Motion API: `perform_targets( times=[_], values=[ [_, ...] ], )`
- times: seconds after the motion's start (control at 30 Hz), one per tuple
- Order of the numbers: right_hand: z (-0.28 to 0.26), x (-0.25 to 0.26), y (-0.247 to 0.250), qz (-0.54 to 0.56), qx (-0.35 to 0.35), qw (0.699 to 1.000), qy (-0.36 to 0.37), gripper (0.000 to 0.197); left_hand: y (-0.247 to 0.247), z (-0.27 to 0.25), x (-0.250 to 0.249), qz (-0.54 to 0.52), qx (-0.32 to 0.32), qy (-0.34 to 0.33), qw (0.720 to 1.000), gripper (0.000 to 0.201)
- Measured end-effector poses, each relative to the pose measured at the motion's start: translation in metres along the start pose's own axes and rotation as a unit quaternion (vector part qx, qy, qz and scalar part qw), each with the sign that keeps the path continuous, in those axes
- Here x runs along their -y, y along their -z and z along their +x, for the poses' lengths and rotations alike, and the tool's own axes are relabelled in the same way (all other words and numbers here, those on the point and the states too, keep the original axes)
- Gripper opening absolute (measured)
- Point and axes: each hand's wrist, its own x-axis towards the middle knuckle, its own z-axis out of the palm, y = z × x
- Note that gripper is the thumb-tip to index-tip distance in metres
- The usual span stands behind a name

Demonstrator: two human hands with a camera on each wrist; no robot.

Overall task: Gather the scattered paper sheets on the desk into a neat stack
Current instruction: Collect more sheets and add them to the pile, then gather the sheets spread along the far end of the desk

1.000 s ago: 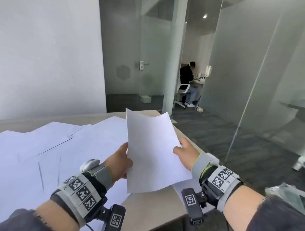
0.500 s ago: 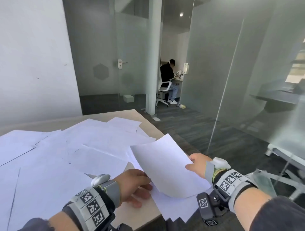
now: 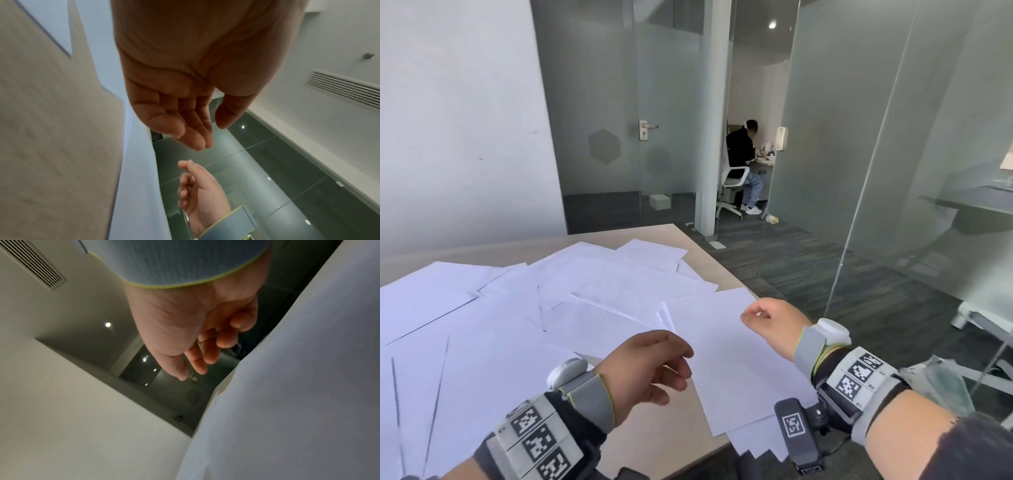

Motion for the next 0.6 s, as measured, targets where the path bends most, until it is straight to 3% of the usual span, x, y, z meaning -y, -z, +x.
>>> perform_targets(
  times=[0.13, 0.27, 0.33, 0.4, 0.5, 0.6],
  values=[
    [-0.008, 0.054, -0.037, 0.077, 0.049, 0.994, 0.065, 0.019, 0.028, -0.029, -0.011, 0.063, -0.054, -0.059, 0.995, 0.028],
    [-0.013, 0.106, -0.084, 0.099, 0.110, 0.982, 0.117, 0.017, 0.074, -0.061, -0.013, 0.110, -0.148, -0.094, 0.978, 0.022],
    [-0.014, 0.119, -0.100, 0.109, 0.129, 0.979, 0.117, 0.017, 0.089, -0.071, -0.012, 0.126, -0.185, -0.102, 0.969, 0.013],
    [-0.015, 0.141, -0.128, 0.113, 0.169, 0.972, 0.120, 0.022, 0.116, -0.092, -0.004, 0.146, -0.246, -0.111, 0.952, 0.016],
    [-0.014, 0.155, -0.154, 0.100, 0.177, 0.972, 0.121, 0.035, 0.140, -0.106, 0.006, 0.170, -0.296, -0.108, 0.934, 0.017],
    [-0.011, 0.171, -0.181, 0.068, 0.206, 0.967, 0.134, 0.025, 0.169, -0.125, 0.018, 0.166, -0.364, -0.108, 0.910, 0.017]
  ],
)
